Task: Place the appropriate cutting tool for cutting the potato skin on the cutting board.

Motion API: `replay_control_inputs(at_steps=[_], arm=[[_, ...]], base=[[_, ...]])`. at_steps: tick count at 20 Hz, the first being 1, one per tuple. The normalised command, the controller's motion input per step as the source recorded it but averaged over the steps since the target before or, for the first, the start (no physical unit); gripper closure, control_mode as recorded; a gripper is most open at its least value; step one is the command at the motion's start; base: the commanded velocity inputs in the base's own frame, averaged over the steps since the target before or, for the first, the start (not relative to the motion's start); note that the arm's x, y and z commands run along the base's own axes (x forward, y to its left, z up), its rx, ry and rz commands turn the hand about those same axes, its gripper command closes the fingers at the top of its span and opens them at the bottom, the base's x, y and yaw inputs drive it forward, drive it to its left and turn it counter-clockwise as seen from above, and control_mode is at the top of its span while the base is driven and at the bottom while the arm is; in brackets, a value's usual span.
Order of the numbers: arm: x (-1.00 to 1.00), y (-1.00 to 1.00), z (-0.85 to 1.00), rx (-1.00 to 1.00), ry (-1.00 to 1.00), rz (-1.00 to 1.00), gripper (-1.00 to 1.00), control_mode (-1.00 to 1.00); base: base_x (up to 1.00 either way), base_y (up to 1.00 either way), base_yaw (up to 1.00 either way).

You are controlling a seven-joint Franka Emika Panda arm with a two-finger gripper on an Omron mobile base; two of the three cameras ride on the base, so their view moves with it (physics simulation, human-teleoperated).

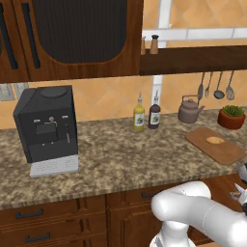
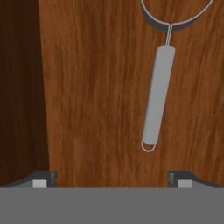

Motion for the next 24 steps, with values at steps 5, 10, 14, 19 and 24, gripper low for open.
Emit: replay_control_inputs(at_steps=[5, 10, 14, 19, 24], arm=[[0.19, -0.01, -0.12, 0.0, 0.0, 0.0, -1.0, -1.0], [0.21, -0.16, -0.24, 0.0, 0.0, 0.0, -1.0, -1.0], [0.18, -0.13, -0.26, 0.0, 0.0, 0.0, -1.0, -1.0], [0.2, -0.14, -0.31, 0.0, 0.0, 0.0, -1.0, -1.0], [0.13, -0.04, -0.36, 0.0, 0.0, 0.0, -1.0, -1.0]], base=[[0.0, 0.0, 0.0], [0.0, 0.0, 0.0], [0.0, 0.0, 0.0], [0.0, 0.0, 0.0], [0.0, 0.0, 0.0]])
